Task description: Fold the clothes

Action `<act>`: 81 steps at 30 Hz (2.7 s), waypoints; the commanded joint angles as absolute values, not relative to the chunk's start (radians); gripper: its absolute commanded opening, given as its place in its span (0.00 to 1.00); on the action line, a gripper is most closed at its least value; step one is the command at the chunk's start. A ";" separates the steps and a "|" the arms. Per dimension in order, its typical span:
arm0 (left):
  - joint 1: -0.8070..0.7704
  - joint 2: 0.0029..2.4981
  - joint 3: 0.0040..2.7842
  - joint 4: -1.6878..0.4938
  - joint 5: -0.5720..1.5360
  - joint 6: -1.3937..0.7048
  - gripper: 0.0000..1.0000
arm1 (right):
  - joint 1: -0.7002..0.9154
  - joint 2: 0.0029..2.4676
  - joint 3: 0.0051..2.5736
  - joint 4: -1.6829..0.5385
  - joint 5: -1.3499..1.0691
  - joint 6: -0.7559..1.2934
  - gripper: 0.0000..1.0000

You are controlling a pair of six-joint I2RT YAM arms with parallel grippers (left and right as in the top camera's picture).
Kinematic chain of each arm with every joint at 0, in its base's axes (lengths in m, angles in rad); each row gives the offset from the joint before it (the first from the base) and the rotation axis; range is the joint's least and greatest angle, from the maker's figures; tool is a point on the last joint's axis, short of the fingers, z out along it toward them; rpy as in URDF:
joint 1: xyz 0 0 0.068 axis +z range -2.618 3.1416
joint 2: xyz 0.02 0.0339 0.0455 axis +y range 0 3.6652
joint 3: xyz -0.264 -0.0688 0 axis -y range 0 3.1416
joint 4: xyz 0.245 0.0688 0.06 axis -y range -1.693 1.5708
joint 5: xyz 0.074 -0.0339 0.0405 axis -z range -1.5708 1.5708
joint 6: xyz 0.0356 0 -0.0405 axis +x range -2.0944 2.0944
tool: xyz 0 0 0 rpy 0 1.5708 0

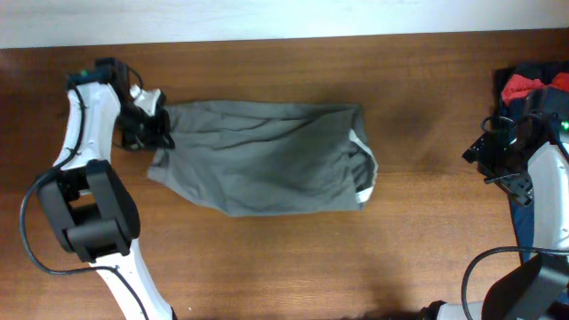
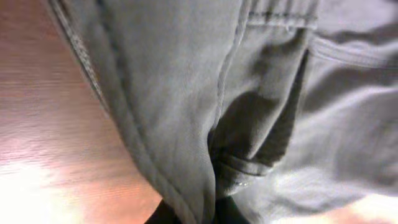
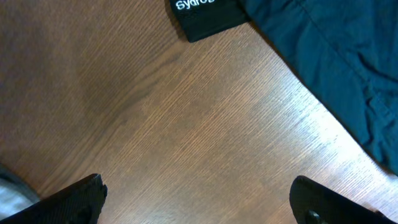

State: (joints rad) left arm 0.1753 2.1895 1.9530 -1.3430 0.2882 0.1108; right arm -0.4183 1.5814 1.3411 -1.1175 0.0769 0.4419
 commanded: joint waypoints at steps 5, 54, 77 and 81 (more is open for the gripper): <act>0.175 2.189 2.160 -1.521 0.253 0.099 0.01 | -0.420 1.576 1.358 -1.117 0.079 0.451 0.99; -0.210 2.189 2.452 -1.665 -0.184 -0.222 0.01 | -0.420 1.576 1.358 -1.117 0.079 0.451 0.99; -0.204 2.133 2.483 -1.688 -0.312 -0.268 0.01 | -0.420 1.576 1.358 -1.117 0.079 0.451 0.99; -0.154 2.097 2.483 -1.688 -0.311 -0.219 0.01 | -0.420 1.576 1.358 -1.117 0.079 0.451 0.99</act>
